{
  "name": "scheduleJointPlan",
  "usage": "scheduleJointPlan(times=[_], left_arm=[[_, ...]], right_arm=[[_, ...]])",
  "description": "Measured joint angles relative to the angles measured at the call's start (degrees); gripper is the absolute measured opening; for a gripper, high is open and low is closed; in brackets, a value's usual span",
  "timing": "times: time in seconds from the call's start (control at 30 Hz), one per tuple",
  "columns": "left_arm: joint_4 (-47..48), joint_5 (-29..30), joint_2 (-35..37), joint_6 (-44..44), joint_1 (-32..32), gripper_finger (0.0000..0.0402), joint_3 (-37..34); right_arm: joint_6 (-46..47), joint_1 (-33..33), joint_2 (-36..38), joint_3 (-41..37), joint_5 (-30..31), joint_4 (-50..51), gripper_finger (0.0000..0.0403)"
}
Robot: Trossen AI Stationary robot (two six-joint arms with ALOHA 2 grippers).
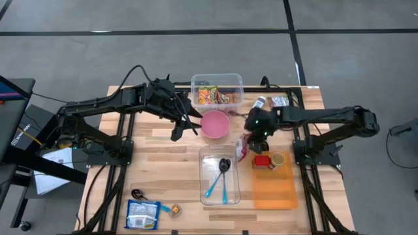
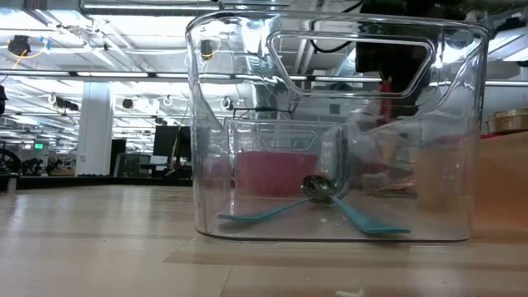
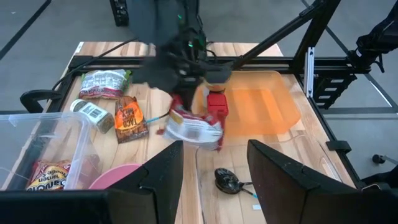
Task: Pick & Place Food Item
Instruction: Put the red noodle pack into the top transparent bin
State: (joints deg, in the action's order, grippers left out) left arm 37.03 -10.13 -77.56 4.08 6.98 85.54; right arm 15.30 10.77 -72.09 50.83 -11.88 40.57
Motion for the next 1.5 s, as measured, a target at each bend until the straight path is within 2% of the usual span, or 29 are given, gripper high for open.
scheduleJointPlan(times=[0.33, 0.5, 0.63, 0.77, 0.9, 1.0, 1.07, 1.27, 1.5], left_arm=[[-0.2, 0.0, 0.0, 0.0, 0.1, 0.0172, 0.0], [-0.2, 0.0, 0.0, 0.0, 0.1, 0.0172, 0.0], [-0.2, 0.0, 0.0, -0.1, 0.0, 0.0172, 0.0], [-0.2, 0.0, 0.0, -0.3, 0.0, 0.0172, 0.0], [-0.2, 0.0, 0.0, -1.4, -0.2, 0.0172, 0.0], [-0.2, 0.0, 0.0, -1.5, -0.4, 0.0172, 0.0], [-0.2, 0.0, 0.0, -1.5, -0.8, 0.0172, 0.0], [-0.2, 0.0, 0.0, -1.5, -1.0, 0.0172, 0.0], [-0.2, 0.0, 0.0, -1.5, -1.0, 0.0172, 0.0]], right_arm=[[14.7, 8.6, 8.2, 0.0, -1.4, -3.0, 0.0], [28.3, 12.4, 11.4, 0.0, -4.5, -9.4, 0.0], [39.7, 15.2, 11.4, -0.3, -6.1, -14.9, 0.0], [51.7, 17.9, 10.9, -4.6, -8.1, -28.7, 0.0], [68.0, 20.0, 10.9, -12.4, -8.6, -54.5, 0.0], [79.5, 20.9, 10.9, -18.6, -4.1, -69.9, 0.0], [84.5, 20.9, 10.9, -21.7, -0.4, -74.9, 0.0], [92.0, 19.0, 10.0, -24.8, 10.5, -77.2, 0.0], [100.4, 16.1, 3.0, -24.7, 22.0, -86.0, 0.0]])
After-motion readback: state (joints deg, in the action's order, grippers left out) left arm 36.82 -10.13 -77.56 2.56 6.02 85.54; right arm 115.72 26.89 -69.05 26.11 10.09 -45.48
